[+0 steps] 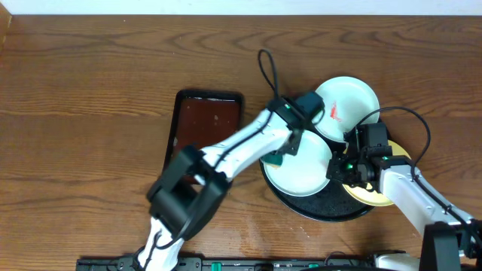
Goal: Clean dirty plates on tray and stack at the side
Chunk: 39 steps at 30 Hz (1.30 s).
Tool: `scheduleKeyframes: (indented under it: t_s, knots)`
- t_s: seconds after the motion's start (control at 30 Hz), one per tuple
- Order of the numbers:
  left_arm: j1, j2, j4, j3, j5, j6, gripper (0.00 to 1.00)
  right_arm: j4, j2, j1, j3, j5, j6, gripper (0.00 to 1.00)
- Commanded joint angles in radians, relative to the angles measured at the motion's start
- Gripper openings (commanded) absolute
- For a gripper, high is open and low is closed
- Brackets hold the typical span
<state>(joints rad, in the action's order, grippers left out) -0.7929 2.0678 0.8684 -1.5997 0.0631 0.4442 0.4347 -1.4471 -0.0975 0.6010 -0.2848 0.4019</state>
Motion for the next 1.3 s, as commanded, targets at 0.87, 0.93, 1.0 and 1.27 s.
scheduleKeyframes:
  t_s: [0.87, 0.93, 1.0, 1.27]
  knots:
    - [0.521, -0.342, 0.031, 0.256, -0.169, -0.103, 0.36, 0.319, 0.413, -0.481, 0.25, 0.984, -0.132, 0.01]
    - [0.521, -0.349, 0.032, 0.256, -0.169, -0.104, 0.41, 0.309, 0.413, -0.535, 0.25, 1.012, -0.195, 0.01]
    - [0.521, -0.36, 0.035, 0.254, -0.171, -0.104, 0.42, 0.31, 0.413, -0.582, 0.25, 1.046, -0.232, 0.01]
    - [0.521, -0.488, 0.04, 0.24, -0.255, -0.115, 0.49, 0.301, 0.413, -0.764, 0.25, 1.195, -0.341, 0.01]
